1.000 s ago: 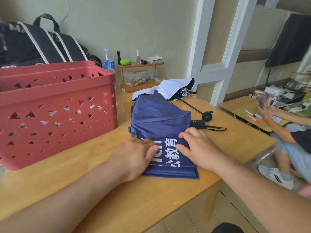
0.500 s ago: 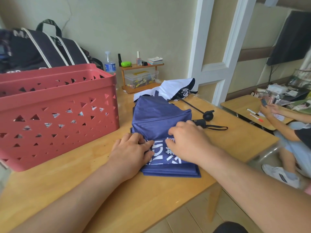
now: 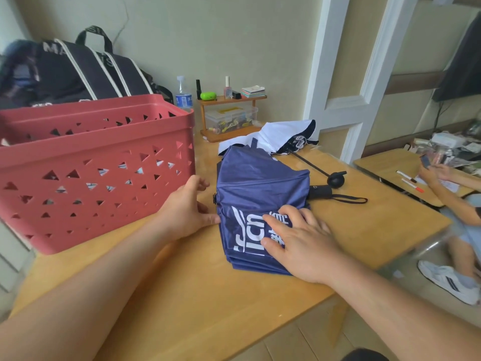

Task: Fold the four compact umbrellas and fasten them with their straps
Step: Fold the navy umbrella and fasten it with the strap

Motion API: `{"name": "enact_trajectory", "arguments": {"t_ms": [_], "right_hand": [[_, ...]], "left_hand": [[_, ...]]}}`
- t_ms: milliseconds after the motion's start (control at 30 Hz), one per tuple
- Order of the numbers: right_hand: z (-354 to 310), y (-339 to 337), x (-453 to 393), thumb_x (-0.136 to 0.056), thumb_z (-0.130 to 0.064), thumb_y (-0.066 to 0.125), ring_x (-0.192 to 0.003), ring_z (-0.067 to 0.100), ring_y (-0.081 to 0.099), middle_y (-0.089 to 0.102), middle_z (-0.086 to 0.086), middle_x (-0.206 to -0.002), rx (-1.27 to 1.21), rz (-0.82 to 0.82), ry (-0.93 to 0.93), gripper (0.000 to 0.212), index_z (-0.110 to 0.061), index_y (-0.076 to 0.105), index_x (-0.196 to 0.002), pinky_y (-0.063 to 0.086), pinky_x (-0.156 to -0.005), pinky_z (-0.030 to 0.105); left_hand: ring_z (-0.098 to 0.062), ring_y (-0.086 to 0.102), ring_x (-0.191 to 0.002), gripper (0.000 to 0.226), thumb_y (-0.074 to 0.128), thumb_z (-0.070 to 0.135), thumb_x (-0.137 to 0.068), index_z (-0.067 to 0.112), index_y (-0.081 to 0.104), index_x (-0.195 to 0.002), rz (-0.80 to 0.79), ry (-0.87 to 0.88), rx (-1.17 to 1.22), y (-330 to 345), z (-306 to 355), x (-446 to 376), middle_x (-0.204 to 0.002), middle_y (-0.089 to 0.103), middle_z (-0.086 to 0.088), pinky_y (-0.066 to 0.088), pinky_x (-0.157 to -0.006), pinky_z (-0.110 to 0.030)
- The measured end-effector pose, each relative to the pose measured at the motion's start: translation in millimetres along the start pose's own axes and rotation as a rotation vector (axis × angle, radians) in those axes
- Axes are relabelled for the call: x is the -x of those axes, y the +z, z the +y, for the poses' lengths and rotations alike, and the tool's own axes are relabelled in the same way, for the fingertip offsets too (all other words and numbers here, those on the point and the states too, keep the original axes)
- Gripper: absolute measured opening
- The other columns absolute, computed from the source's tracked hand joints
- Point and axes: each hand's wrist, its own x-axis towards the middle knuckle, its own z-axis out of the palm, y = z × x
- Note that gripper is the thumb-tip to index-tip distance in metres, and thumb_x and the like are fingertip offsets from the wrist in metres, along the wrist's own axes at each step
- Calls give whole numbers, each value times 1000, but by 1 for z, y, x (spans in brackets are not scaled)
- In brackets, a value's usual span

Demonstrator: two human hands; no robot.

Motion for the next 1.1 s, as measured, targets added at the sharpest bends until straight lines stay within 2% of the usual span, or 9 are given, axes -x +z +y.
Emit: {"name": "enact_trajectory", "arguments": {"t_ms": [167,333,467,633,767,833,933,1000,1100], "right_hand": [[2,0,-1,-95,-77,13,-149,21,13,11,-14,-161,6,10,-7,67,-51,14,-156,20,-121,49],[2,0,2,-98,-75,18,-149,22,13,10,-14,-160,9,36,12,63,-51,15,-156,21,-120,50],[3,-5,-2,-98,-75,7,-152,29,2,-1,-7,-166,85,-63,0,60,-58,-1,-155,13,-121,60],[3,-7,-1,-96,-77,6,-154,25,-8,-7,-11,-168,41,-141,-4,60,-64,-13,-151,6,-122,62],[3,-4,4,-93,-81,12,-154,22,-3,-1,-9,-167,21,-57,24,71,-56,-4,-157,9,-123,57],[2,-4,6,-91,-83,13,-154,22,0,3,-9,-166,19,-28,37,76,-52,1,-159,11,-123,54],[1,-4,6,-90,-83,11,-153,23,1,4,-9,-166,23,-33,36,76,-52,2,-159,12,-123,54],[2,-3,6,-90,-83,11,-153,23,2,4,-8,-165,21,-32,39,76,-52,4,-159,12,-122,54],[3,-5,5,-88,-85,11,-153,21,1,4,-11,-166,16,-46,50,82,-48,5,-160,12,-123,54]], "left_hand": [[-7,70,-95,106,96,36,-71,38,31,-154,-225,67,164,-4,1,-14,-149,50,24,57,-96,-39],[-3,70,-84,69,92,28,-78,45,54,-133,-96,45,68,8,1,-17,-122,68,20,56,-96,-39],[-2,73,-92,46,91,24,-78,44,68,-113,-59,-34,141,11,-3,-20,-111,74,17,56,-98,-39],[-5,73,-87,50,91,27,-75,45,61,-111,69,-132,195,12,7,-18,-97,74,25,57,-92,-39],[-21,67,-76,39,75,8,-77,35,55,-96,152,-109,244,16,17,-10,-102,66,6,55,-74,-38],[-22,59,-78,34,60,5,-75,35,56,-91,242,-52,236,16,23,-6,-103,60,0,47,-70,-33],[-16,52,-100,29,63,9,-88,34,69,-102,332,236,-40,19,43,5,-105,58,13,41,-91,-30],[-18,55,-111,29,65,12,-93,27,72,-116,240,443,-147,25,58,11,-113,65,10,41,-101,-30],[-21,57,-121,42,60,41,-97,27,63,-136,-68,474,-383,35,61,19,-130,64,4,47,-104,-38]]}}
